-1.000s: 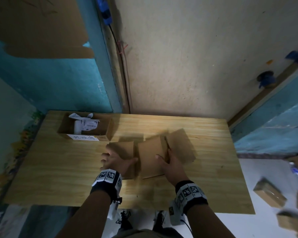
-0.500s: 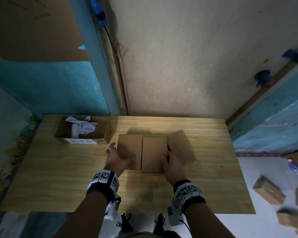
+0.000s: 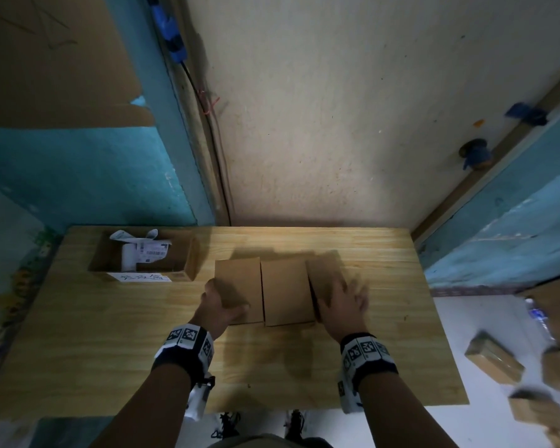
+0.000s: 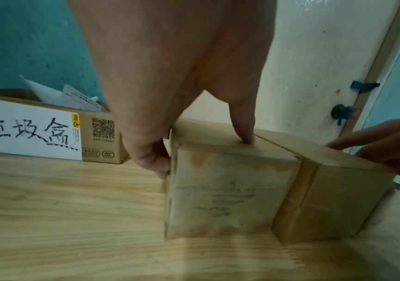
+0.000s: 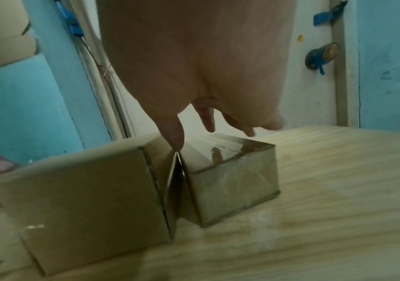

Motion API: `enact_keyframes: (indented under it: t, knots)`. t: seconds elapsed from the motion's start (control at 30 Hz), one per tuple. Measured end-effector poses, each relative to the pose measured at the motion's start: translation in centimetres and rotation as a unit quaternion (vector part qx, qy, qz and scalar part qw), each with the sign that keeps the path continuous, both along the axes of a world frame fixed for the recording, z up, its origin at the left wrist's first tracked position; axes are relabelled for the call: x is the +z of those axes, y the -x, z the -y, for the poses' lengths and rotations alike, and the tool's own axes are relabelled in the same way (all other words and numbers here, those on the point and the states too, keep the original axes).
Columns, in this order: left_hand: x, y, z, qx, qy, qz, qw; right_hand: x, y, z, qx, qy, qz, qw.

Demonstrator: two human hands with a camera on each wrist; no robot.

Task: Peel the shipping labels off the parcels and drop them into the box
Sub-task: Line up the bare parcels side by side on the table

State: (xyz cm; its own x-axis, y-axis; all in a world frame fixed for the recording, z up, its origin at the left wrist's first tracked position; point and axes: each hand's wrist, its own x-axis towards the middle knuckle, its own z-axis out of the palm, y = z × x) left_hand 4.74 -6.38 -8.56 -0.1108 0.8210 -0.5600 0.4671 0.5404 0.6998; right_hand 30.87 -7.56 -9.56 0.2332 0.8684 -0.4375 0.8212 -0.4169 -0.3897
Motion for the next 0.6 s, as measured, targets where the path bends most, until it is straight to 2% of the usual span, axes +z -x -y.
enact_keyframes:
  t: [0.07,0.13,0.33,0.6]
  knots:
    - [-1.3,0.0,-0.1,0.012,0.014,0.004,1.000,-0.2,-0.6,0.4,-0.005,0.032,-0.009,0.999]
    - [-2.1,-0.3,-0.4,0.027,0.015,0.004,1.000,-0.3,-1.0,0.7,-0.011,0.026,-0.043,0.999]
    - [-1.5,-1.3,-1.3,0.039,-0.004,-0.003,0.999,-1.0,-1.2,1.0,-0.044,0.006,-0.127,0.991]
    - [-1.0,-2.0,-1.2,0.047,-0.013,-0.038,0.998,-0.9,-1.6,0.4,-0.056,0.013,-0.104,0.993]
